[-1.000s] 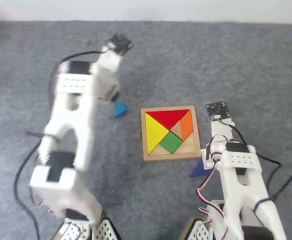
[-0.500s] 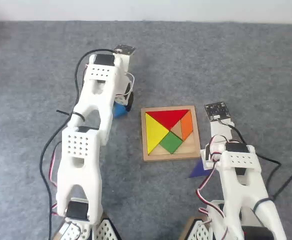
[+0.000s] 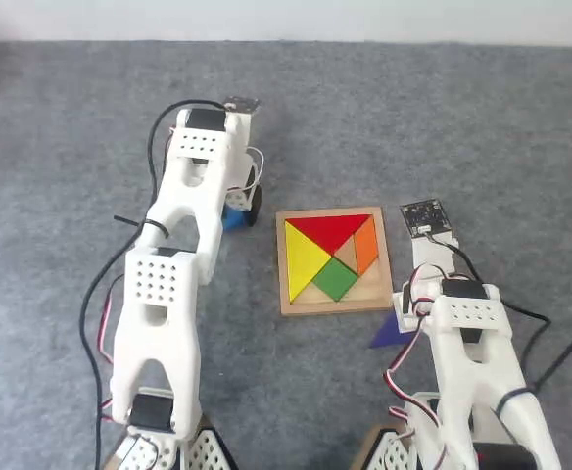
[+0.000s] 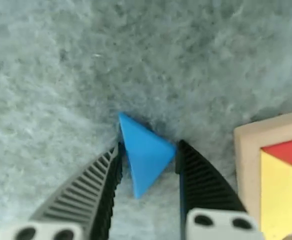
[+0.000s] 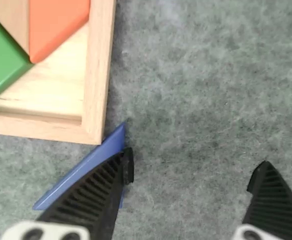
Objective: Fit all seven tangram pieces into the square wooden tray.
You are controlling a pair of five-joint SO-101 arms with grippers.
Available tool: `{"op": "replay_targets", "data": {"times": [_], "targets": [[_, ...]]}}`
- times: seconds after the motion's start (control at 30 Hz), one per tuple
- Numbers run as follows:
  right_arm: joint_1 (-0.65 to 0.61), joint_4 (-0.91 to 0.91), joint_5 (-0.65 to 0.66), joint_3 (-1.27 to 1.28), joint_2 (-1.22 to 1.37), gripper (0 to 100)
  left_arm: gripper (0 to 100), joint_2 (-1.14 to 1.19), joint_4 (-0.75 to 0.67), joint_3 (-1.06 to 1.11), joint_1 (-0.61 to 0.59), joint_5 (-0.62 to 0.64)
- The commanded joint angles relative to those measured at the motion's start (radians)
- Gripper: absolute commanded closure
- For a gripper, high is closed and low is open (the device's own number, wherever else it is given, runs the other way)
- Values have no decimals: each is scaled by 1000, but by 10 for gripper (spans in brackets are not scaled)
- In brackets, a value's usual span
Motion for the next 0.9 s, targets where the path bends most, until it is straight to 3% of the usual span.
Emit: {"op": "replay_targets", "data": {"times": [0.0,0.3,0.43,0.6,0.87], "targets": [[-12,8,6,-5,-2,637,819,-3,-9,-45,11,77],[-12,8,8,-5,-1,637,785,46,-8,-48,38,212],[-12,8,8,-5,1,637,788,57,-8,-45,37,213],[-12,8,6,-5,1,637,885,61,-8,-48,35,207],[-12,8,6,-5,1,637,892,61,-8,-48,37,180]]}}
